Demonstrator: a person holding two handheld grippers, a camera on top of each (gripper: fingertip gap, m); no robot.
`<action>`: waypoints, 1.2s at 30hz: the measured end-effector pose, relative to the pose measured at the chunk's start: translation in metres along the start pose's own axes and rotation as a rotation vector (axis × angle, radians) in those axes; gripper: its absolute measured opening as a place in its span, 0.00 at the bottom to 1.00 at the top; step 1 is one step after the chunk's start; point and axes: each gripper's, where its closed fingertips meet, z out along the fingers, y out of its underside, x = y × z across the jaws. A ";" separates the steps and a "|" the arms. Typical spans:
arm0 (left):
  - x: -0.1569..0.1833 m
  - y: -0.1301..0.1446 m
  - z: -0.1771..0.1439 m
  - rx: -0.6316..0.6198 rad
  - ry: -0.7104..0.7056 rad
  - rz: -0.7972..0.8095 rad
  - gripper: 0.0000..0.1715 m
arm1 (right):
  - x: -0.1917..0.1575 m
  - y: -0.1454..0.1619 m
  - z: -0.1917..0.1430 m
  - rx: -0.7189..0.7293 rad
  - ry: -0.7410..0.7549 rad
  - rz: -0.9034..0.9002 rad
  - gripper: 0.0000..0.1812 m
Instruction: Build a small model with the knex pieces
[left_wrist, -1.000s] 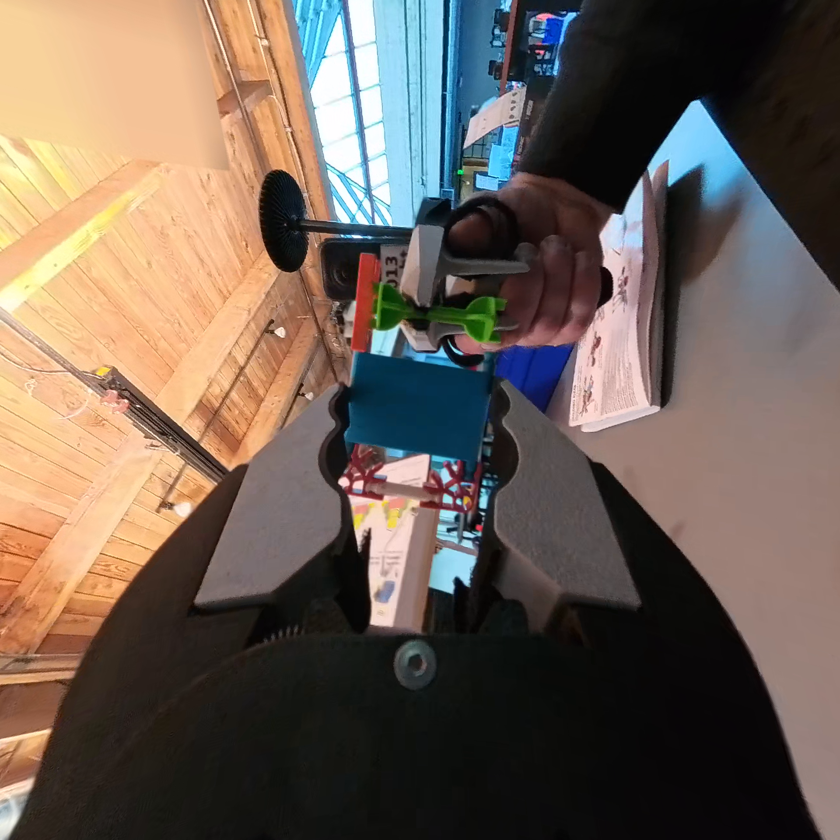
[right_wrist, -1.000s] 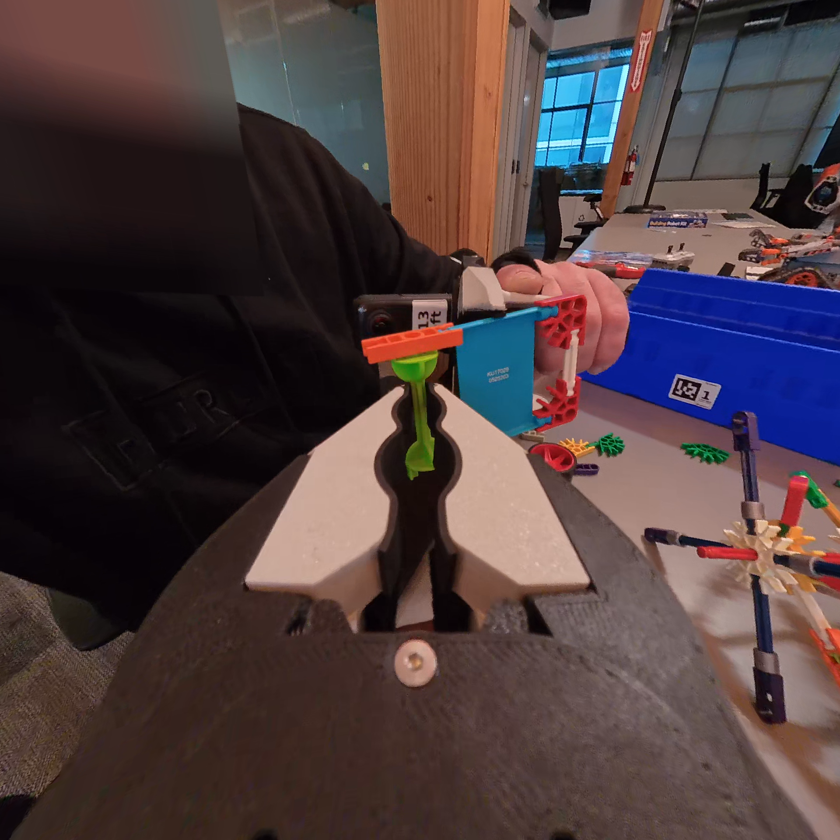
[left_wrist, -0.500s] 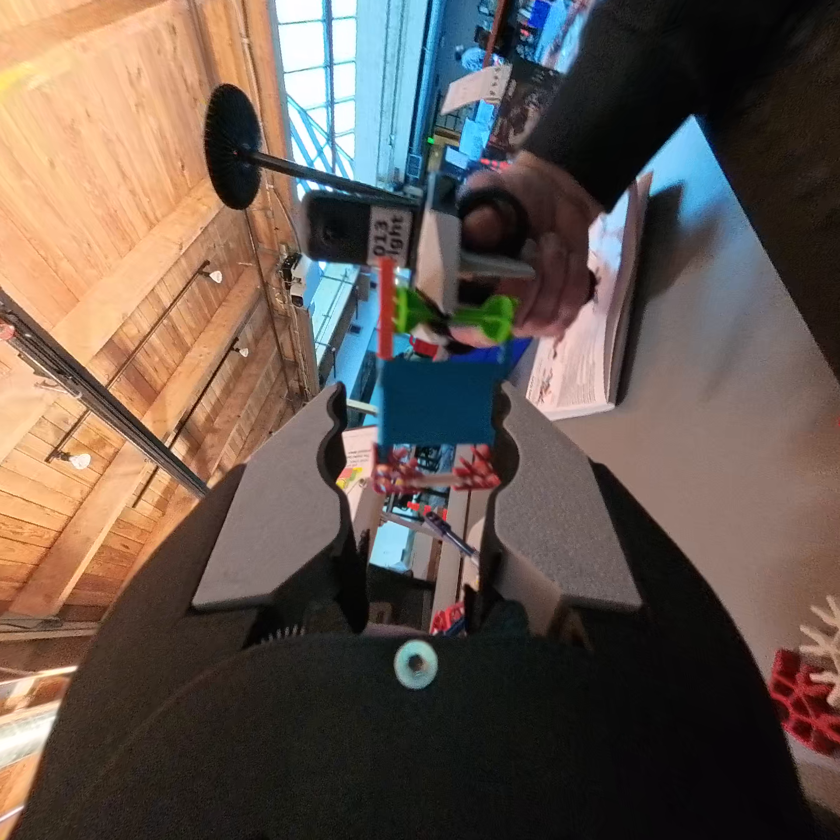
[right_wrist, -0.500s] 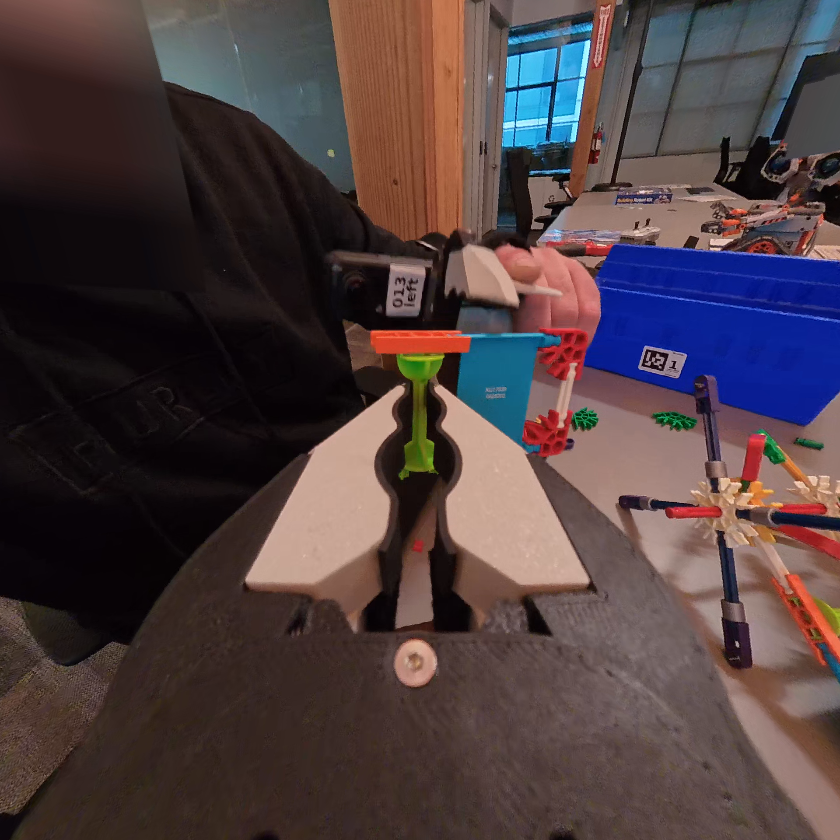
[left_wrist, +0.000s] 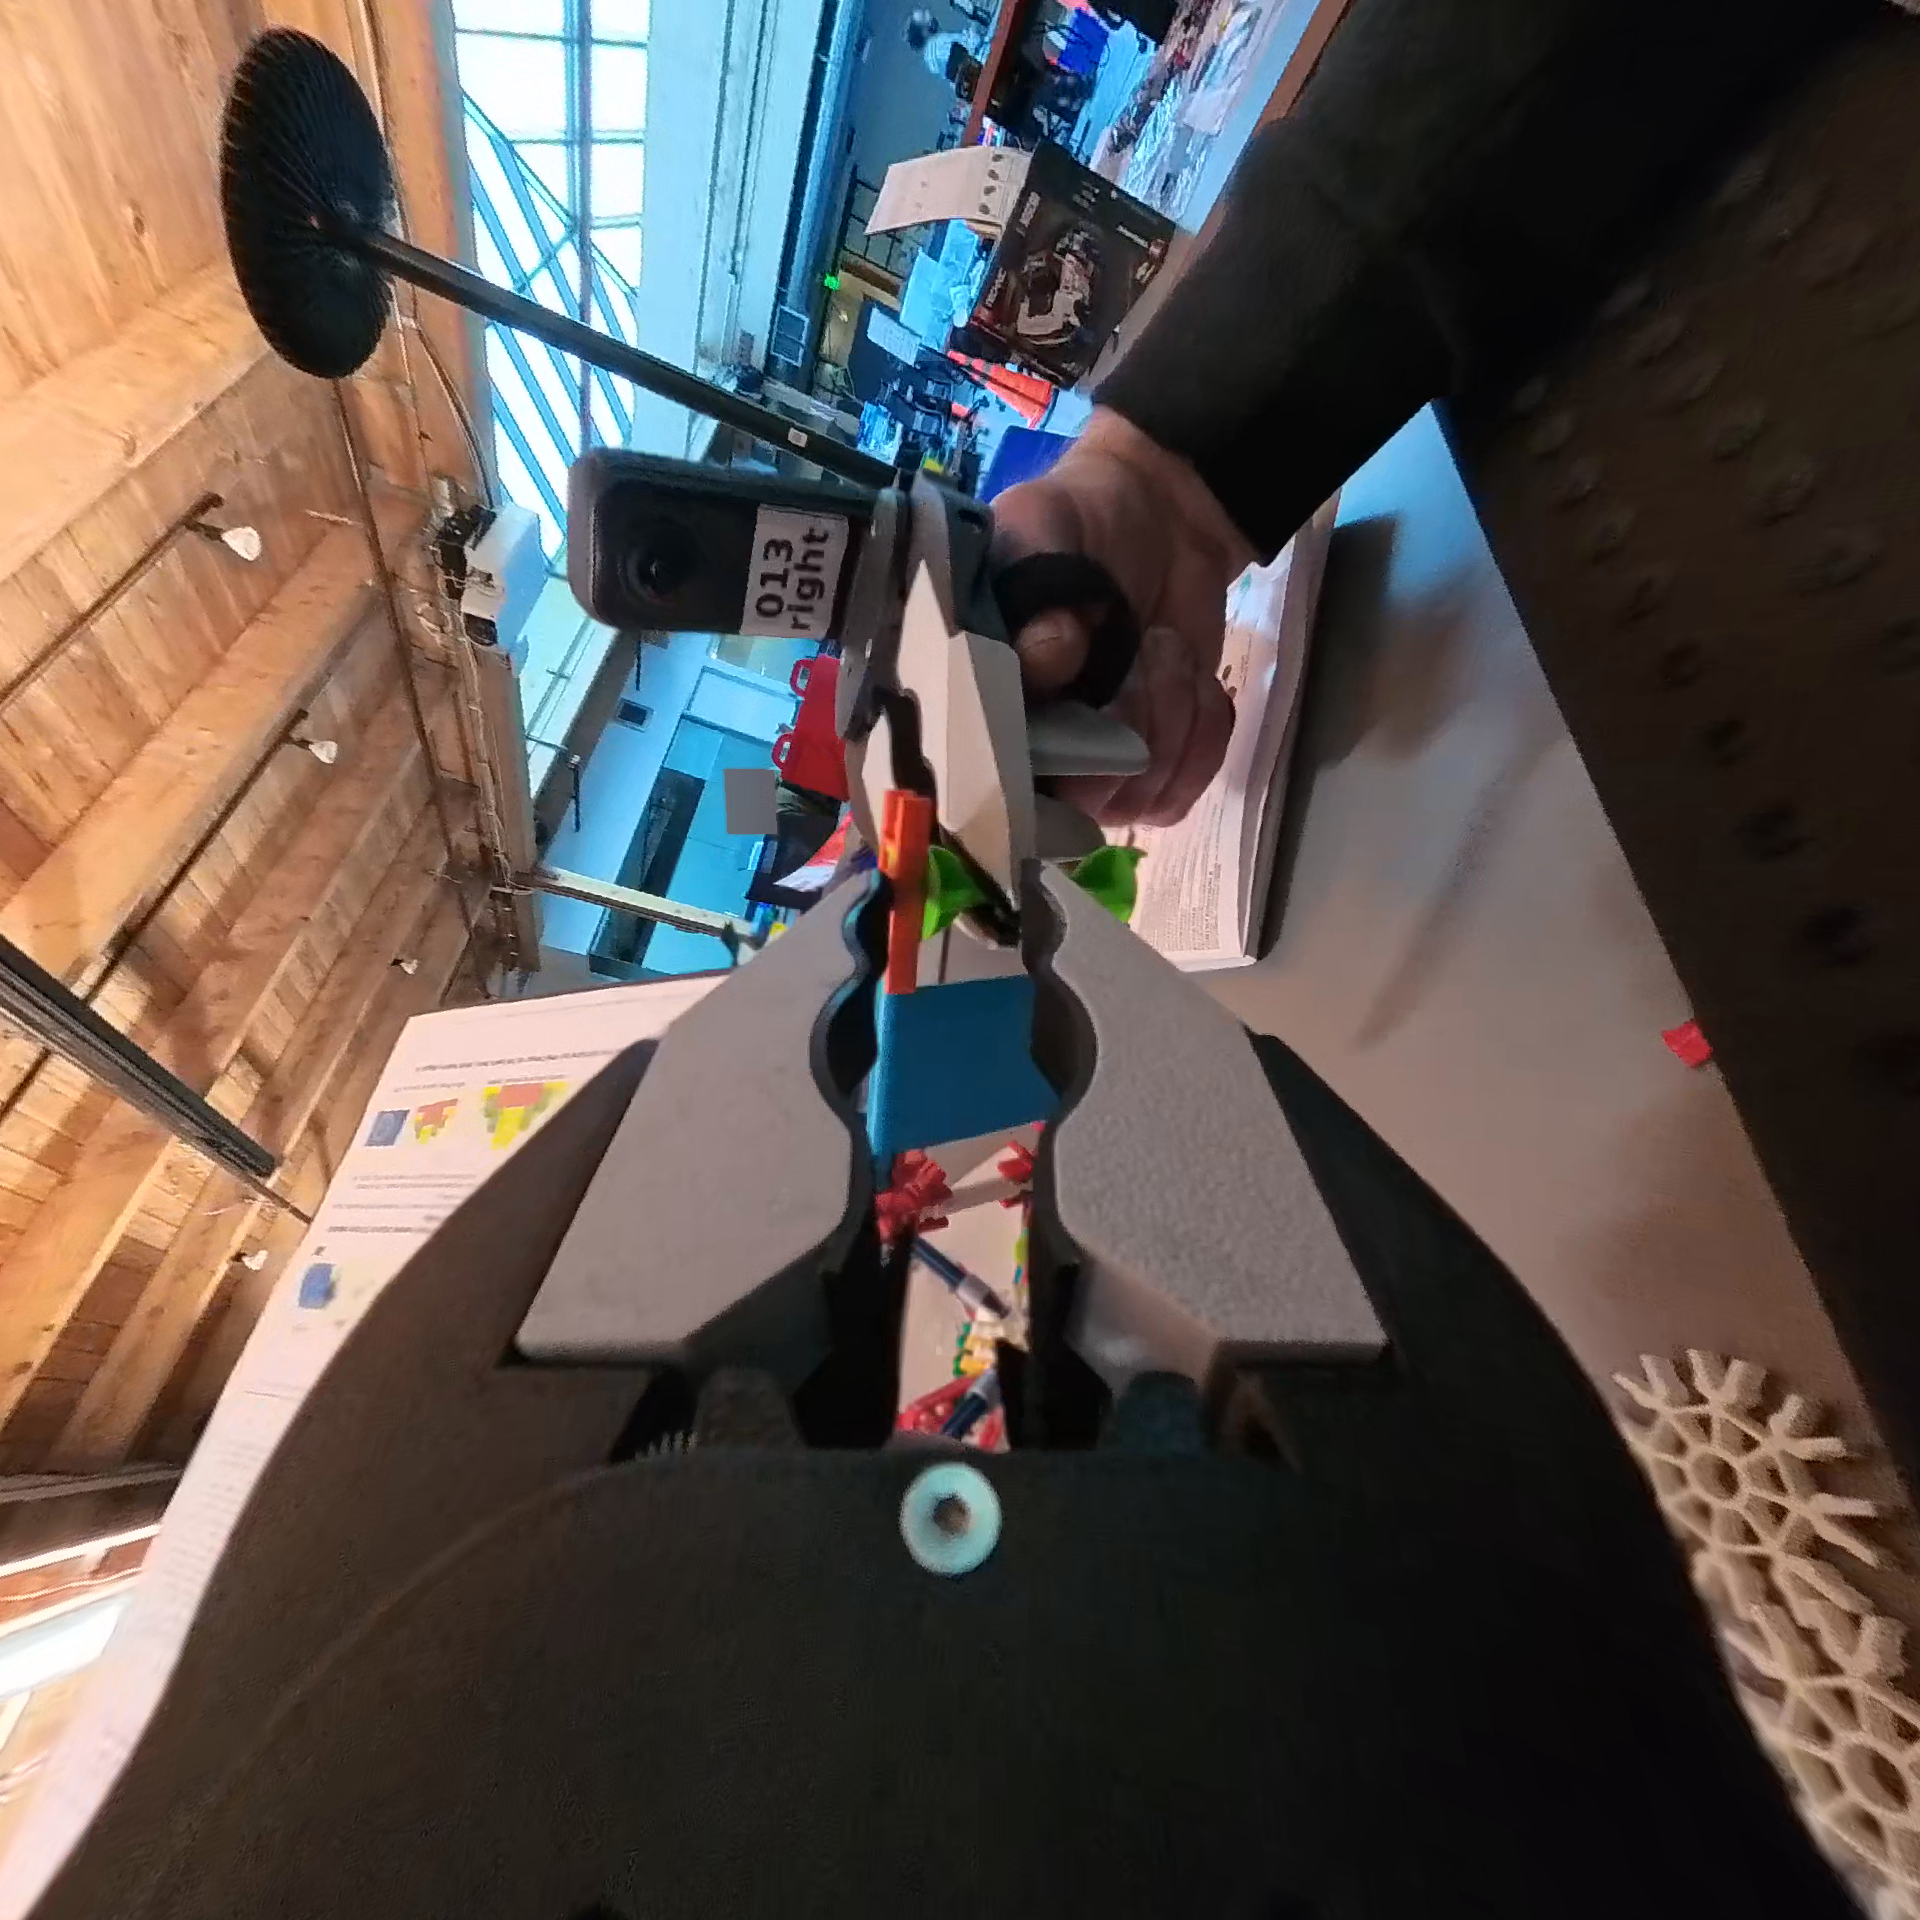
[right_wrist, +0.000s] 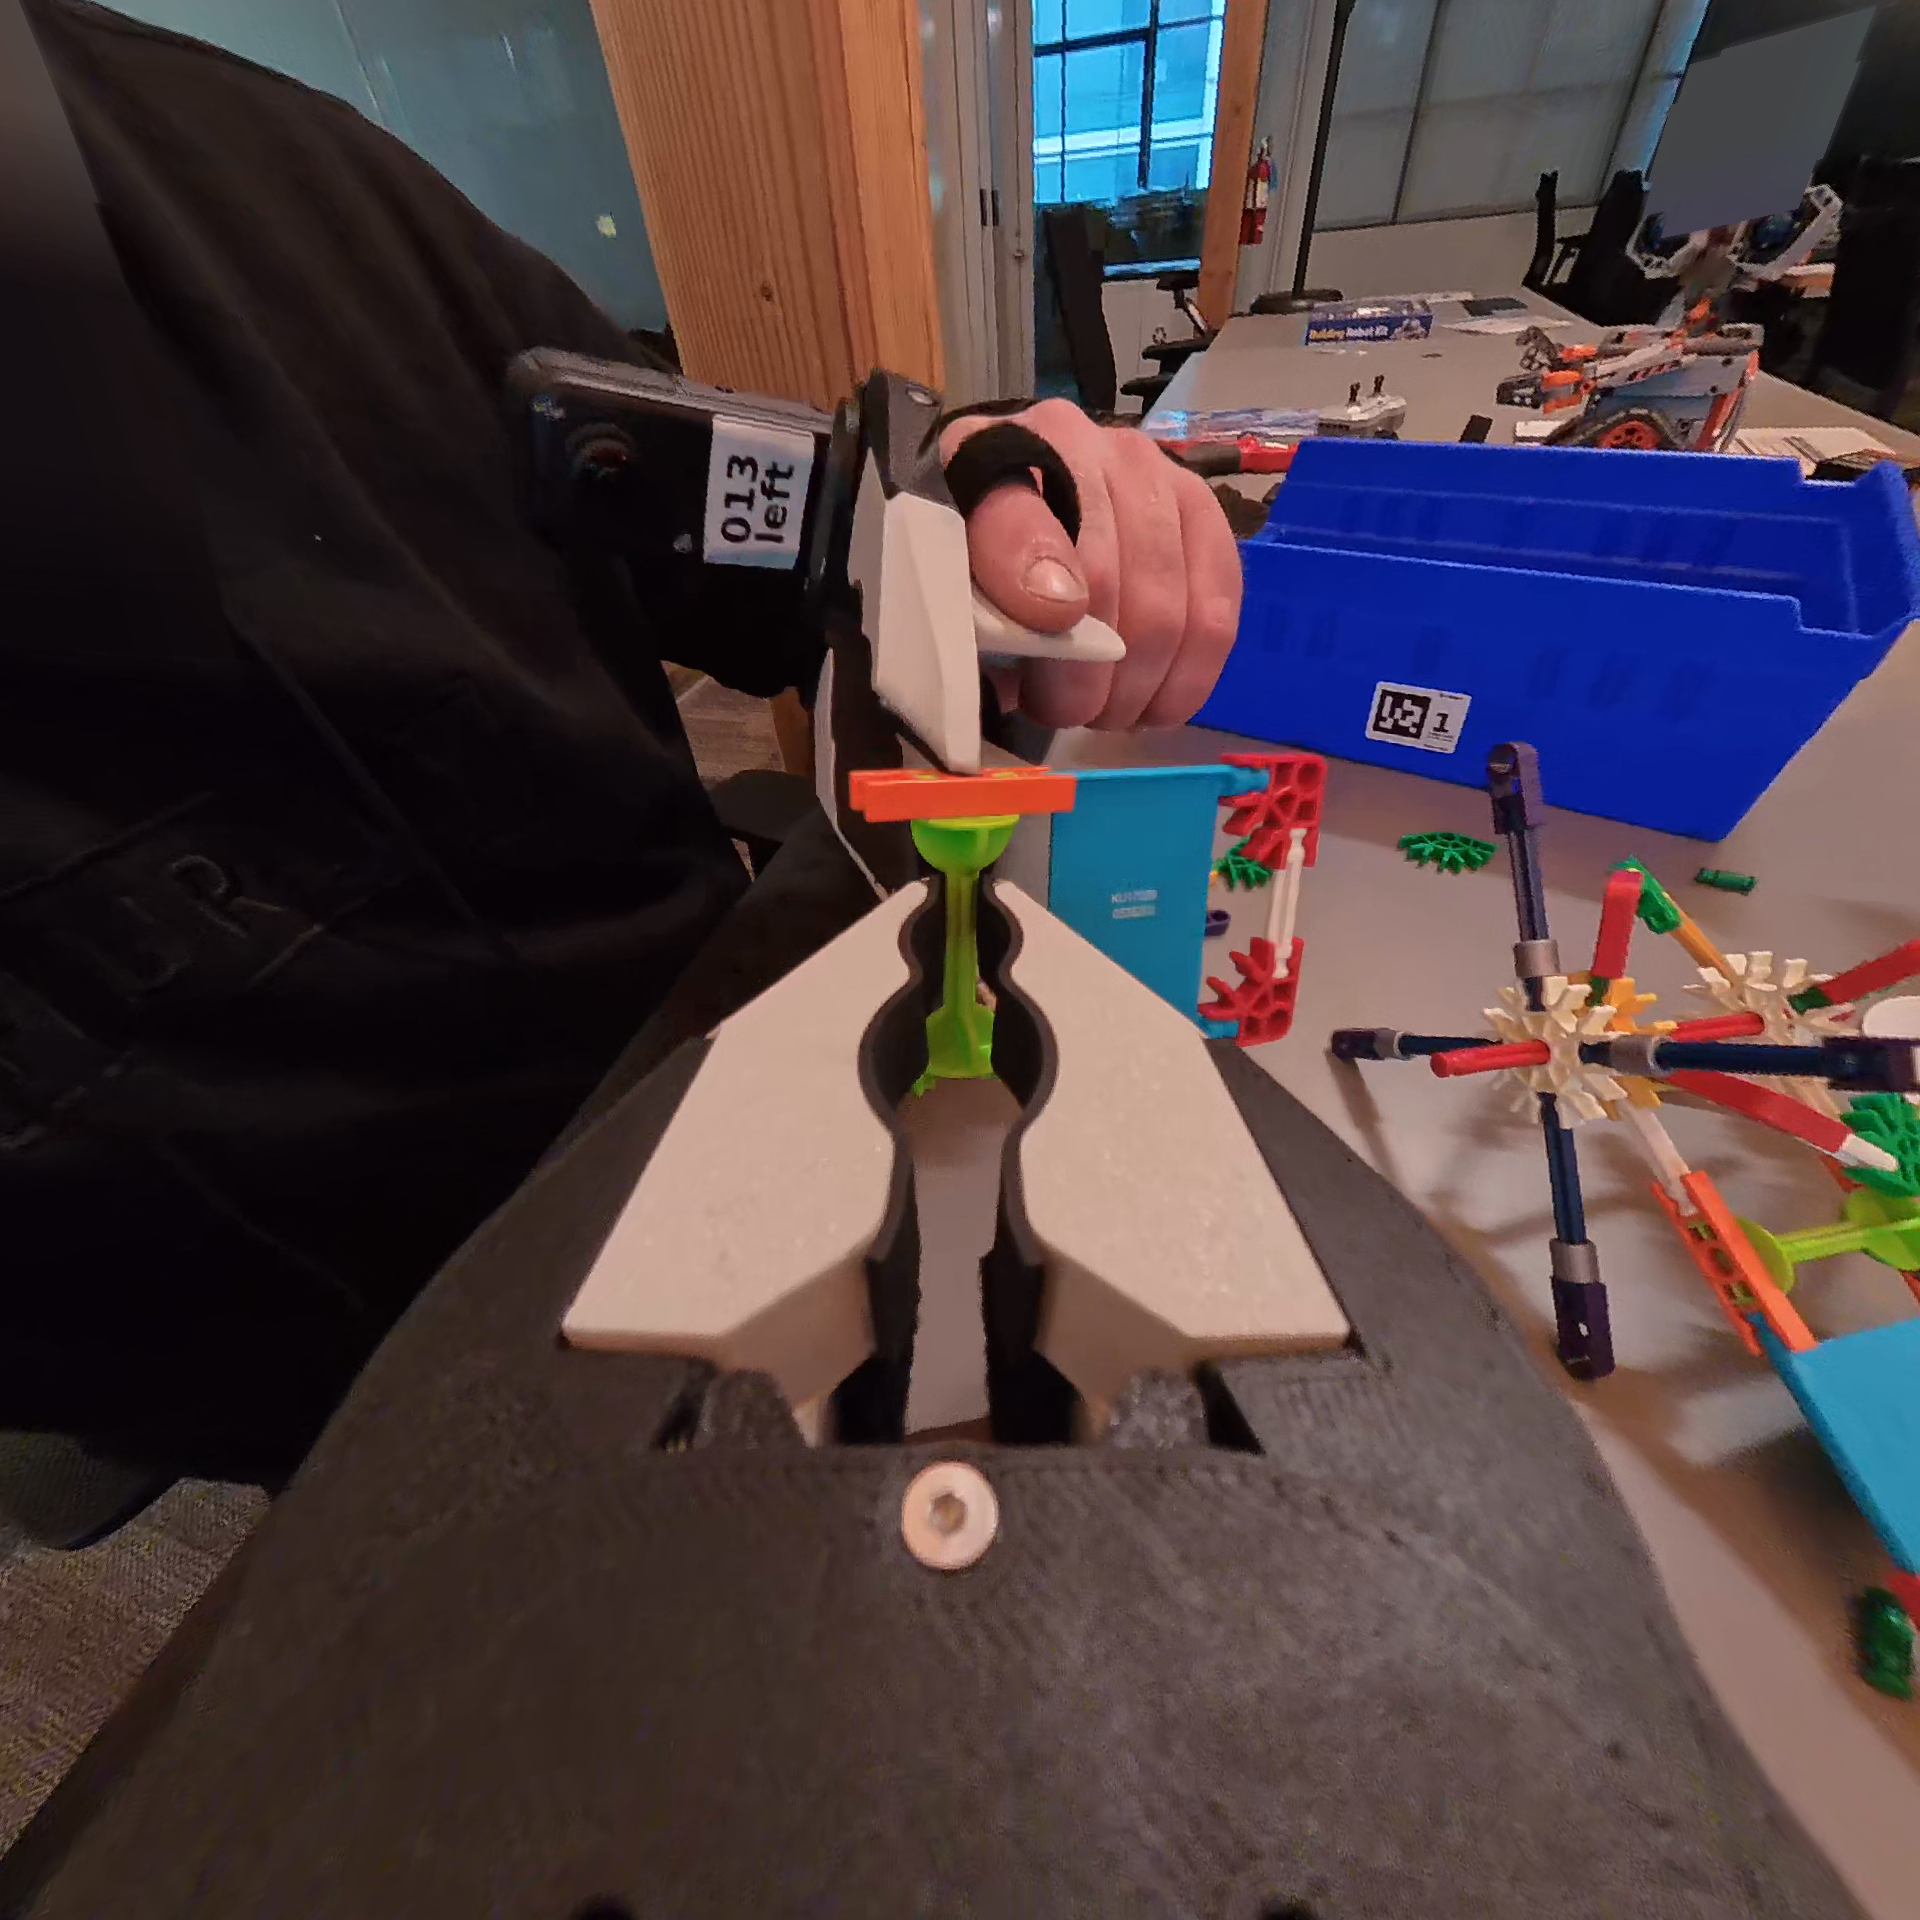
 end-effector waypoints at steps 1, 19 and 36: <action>0.001 0.001 0.000 0.004 0.004 -0.010 0.13 | 0.000 0.001 0.001 -0.010 0.005 -0.004 0.01; 0.019 0.030 -0.022 -0.091 0.167 -0.186 0.25 | 0.012 0.032 0.002 -0.353 0.236 -0.221 0.01; 0.090 0.075 -0.036 -0.299 0.443 -0.243 0.26 | 0.017 0.121 0.024 -0.893 0.236 -0.252 0.12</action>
